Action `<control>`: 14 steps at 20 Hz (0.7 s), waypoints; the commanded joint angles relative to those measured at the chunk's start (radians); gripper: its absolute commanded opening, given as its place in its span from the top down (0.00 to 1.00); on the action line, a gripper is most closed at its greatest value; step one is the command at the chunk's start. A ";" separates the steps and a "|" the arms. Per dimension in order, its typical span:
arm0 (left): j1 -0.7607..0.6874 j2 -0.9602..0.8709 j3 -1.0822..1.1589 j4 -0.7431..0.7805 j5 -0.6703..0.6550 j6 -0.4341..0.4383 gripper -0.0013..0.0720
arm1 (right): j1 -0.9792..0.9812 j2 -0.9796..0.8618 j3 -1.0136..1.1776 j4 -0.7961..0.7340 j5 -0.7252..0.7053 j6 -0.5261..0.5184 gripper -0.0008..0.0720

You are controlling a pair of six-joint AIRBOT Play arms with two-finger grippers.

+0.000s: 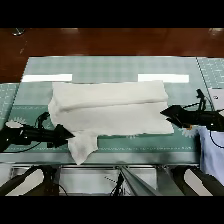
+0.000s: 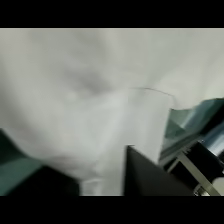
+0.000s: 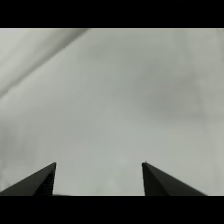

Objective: Fold the shirts.

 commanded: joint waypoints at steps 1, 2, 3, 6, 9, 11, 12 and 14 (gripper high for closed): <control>-0.052 0.001 -0.011 -0.067 0.061 0.047 0.95 | -0.150 0.001 0.023 -0.129 0.026 0.059 0.13; -0.052 0.002 -0.010 -0.066 0.061 0.047 0.95 | -0.198 0.001 0.023 -0.233 0.060 0.112 0.13; -0.052 0.002 -0.010 -0.066 0.062 0.047 0.95 | -0.221 0.001 0.013 -0.340 0.108 0.157 0.13; -0.052 0.003 -0.010 -0.066 0.062 0.047 0.95 | -0.222 0.001 -0.070 -0.412 0.188 0.183 0.13; -0.052 0.003 -0.010 -0.071 0.062 0.047 0.95 | -0.222 0.000 -0.137 -0.336 0.172 0.133 0.13; -0.052 0.003 -0.010 -0.071 0.063 0.047 0.95 | -0.222 -0.021 -0.140 -0.283 0.146 0.113 0.13; -0.052 0.003 -0.010 -0.071 0.063 0.047 0.95 | -0.222 -0.037 -0.140 -0.237 0.125 0.092 0.13; -0.052 0.003 -0.010 -0.071 0.063 0.046 0.95 | -0.222 -0.082 -0.140 -0.131 0.085 0.037 0.13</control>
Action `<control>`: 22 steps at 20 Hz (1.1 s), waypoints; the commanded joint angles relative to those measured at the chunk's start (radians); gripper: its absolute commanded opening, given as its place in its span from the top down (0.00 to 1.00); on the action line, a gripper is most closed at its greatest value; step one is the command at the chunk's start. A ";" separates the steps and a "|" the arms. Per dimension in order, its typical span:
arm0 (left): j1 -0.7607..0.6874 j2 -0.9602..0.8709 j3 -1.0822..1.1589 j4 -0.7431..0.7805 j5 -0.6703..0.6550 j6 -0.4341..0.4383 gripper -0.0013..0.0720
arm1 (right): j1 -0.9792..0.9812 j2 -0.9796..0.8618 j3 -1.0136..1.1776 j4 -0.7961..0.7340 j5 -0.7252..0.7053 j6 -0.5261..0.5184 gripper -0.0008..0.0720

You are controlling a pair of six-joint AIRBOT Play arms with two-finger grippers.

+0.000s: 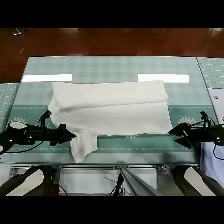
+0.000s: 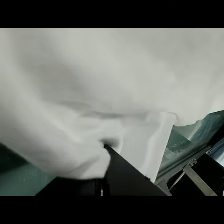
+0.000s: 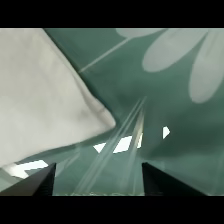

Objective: Fold the shirts.

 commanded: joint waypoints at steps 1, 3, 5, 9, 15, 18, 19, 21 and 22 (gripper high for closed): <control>0.000 0.001 0.000 -0.005 0.001 0.000 0.95 | -0.003 -0.071 -0.011 0.179 -0.063 -0.098 0.13; 0.000 0.001 0.000 -0.016 0.001 0.000 0.95 | 0.037 -0.122 0.002 0.230 -0.117 -0.120 0.13; 0.000 0.001 0.000 -0.033 0.001 0.000 0.95 | 0.115 -0.160 0.042 0.230 -0.172 -0.103 0.13; 0.000 0.001 0.000 -0.053 0.001 0.001 0.95 | 0.254 -0.208 0.131 0.226 -0.256 -0.036 0.19; 0.063 0.001 0.156 -0.054 -0.106 0.047 0.95 | 0.276 -0.223 0.309 0.180 -0.135 -0.102 0.96; 0.095 -0.007 0.311 -0.062 -0.077 0.015 0.95 | 0.280 -0.239 0.433 0.180 -0.164 -0.058 0.96; 0.083 -0.022 0.368 -0.067 -0.049 0.003 0.95 | 0.291 -0.258 0.476 0.181 -0.164 -0.060 0.96; 0.041 -0.083 0.487 -0.068 -0.021 -0.023 0.95 | 0.322 -0.315 0.567 0.182 -0.162 -0.059 0.96; 0.019 -0.124 0.546 -0.068 -0.021 -0.042 0.95 | 0.336 -0.348 0.611 0.187 -0.167 -0.051 0.96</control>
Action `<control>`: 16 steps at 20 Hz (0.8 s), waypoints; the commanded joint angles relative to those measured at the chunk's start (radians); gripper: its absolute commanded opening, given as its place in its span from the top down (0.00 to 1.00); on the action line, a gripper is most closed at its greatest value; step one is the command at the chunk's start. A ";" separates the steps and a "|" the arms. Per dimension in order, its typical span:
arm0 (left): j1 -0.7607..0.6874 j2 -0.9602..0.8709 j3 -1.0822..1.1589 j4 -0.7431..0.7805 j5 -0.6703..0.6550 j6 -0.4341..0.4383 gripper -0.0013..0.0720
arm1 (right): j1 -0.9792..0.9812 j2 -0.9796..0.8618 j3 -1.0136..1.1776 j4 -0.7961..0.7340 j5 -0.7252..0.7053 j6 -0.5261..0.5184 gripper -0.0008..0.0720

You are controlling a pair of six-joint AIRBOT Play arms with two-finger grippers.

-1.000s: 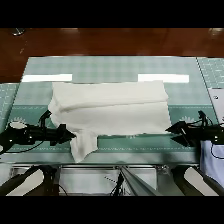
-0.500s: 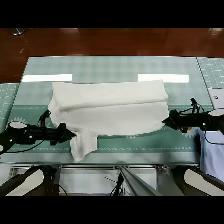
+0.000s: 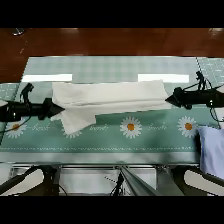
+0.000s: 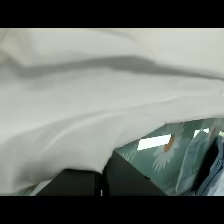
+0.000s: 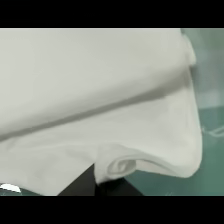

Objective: Fold the shirts.

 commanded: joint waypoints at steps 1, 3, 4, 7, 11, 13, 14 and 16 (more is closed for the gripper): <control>-0.051 -0.113 0.209 -0.004 0.024 -0.066 0.95 | 0.042 -0.094 0.161 0.005 -0.005 0.033 0.96; -0.076 -0.212 0.331 -0.004 0.012 -0.107 0.95 | 0.055 -0.159 0.237 0.011 -0.006 0.048 0.96; -0.085 -0.266 0.393 -0.005 -0.004 -0.121 0.95 | 0.059 -0.190 0.269 0.023 -0.005 0.048 0.96; -0.095 -0.410 0.539 -0.005 -0.061 -0.142 0.95 | 0.066 -0.283 0.356 0.039 -0.010 0.042 0.96; -0.098 -0.523 0.612 -0.005 -0.076 -0.166 0.92 | 0.086 -0.387 0.430 0.052 -0.043 0.043 0.82; -0.094 -0.547 0.614 -0.002 -0.092 -0.166 0.04 | 0.090 -0.409 0.431 0.077 -0.081 0.041 0.13; -0.074 -0.547 0.626 0.009 -0.117 -0.174 0.03 | 0.073 -0.410 0.440 0.065 -0.074 0.031 0.12; 0.002 -0.531 0.676 0.140 -0.180 -0.229 0.03 | 0.007 -0.408 0.475 0.040 0.012 0.031 0.12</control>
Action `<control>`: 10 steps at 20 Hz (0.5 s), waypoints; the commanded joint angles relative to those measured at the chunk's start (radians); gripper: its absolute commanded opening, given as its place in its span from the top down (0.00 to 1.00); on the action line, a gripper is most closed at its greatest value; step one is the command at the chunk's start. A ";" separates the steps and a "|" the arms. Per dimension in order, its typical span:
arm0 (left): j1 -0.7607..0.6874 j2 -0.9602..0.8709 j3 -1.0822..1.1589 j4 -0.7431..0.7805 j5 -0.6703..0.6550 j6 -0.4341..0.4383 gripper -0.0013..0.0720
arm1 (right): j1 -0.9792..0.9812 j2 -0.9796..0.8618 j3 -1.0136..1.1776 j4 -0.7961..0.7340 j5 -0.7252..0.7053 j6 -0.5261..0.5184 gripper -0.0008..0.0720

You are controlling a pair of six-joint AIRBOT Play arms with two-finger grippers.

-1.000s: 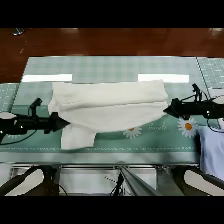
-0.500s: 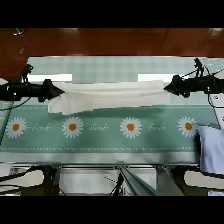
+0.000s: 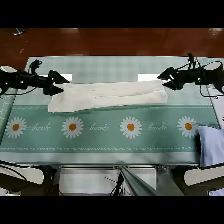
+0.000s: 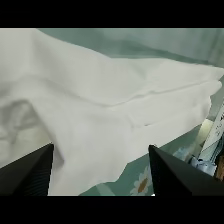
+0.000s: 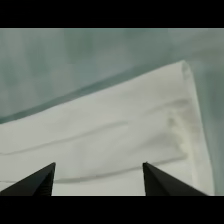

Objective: Fold the shirts.

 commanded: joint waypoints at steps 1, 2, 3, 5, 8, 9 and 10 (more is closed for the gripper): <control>0.107 0.009 0.074 0.201 -0.105 -0.086 0.03 | -0.093 -0.012 0.049 -0.037 0.106 -0.007 0.12; 0.161 0.044 0.081 0.284 -0.124 -0.105 0.03 | -0.137 -0.006 0.050 -0.066 0.153 -0.002 0.12; 0.213 0.084 0.077 0.351 -0.125 -0.110 0.03 | -0.175 -0.005 0.050 -0.110 0.204 0.012 0.12; 0.288 0.165 0.025 0.438 -0.099 -0.075 0.03 | -0.209 -0.007 0.022 -0.181 0.229 0.016 0.12; 0.318 0.303 -0.158 0.368 0.014 0.034 0.03 | -0.187 -0.045 -0.009 -0.165 0.208 0.011 0.12; 0.307 0.354 -0.232 0.298 0.053 0.099 0.03 | -0.166 -0.064 -0.009 -0.152 0.200 0.007 0.12; 0.287 0.411 -0.311 0.211 0.090 0.167 0.03 | -0.146 -0.079 -0.009 -0.132 0.185 0.004 0.12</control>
